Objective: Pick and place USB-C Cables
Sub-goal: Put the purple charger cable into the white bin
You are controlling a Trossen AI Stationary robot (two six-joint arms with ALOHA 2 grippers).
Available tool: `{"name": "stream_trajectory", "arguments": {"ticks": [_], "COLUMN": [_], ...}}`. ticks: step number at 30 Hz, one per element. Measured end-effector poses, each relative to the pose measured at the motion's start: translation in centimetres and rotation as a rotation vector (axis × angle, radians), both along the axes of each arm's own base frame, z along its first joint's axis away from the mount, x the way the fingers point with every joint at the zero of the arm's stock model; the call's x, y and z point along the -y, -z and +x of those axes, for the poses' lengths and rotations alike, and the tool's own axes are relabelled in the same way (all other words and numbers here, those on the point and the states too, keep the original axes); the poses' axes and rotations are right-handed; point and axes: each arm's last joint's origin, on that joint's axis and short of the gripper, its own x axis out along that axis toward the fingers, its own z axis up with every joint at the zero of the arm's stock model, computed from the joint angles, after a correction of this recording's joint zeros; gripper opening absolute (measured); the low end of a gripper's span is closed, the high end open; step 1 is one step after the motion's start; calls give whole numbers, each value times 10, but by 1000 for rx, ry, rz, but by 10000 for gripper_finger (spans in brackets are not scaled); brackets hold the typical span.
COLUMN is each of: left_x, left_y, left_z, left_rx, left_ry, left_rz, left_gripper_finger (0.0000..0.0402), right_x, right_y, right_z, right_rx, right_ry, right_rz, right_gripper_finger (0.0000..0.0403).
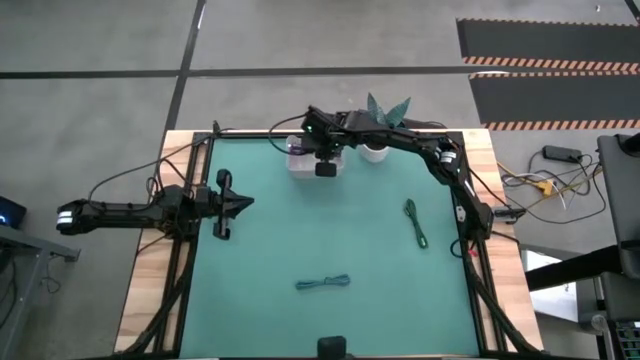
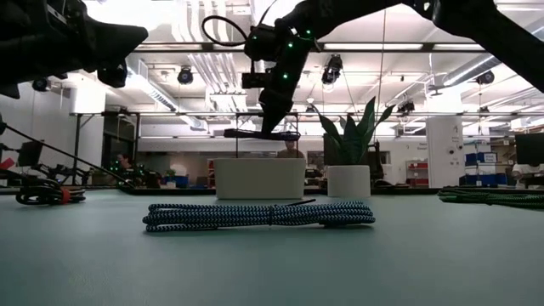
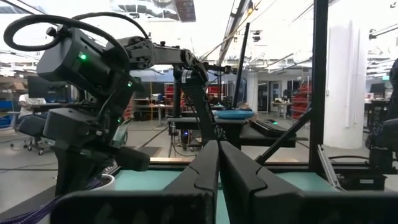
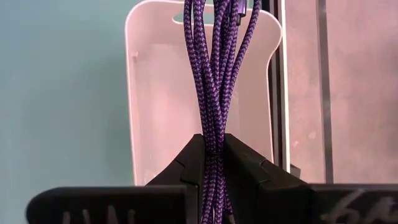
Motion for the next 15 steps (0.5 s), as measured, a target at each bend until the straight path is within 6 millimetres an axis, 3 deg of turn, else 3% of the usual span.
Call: {"name": "stream_trajectory", "arguments": {"ticks": [15], "left_x": [0], "left_y": [0], "left_z": [0], "left_rx": [1], "left_ry": [-4], "left_rz": [-1], "left_gripper_finger": [0], "right_x": [13], "right_y": [1], "right_z": [3], "right_rx": [75], "right_ry": [-15], "right_rz": [6], "right_gripper_finger": [34]}}
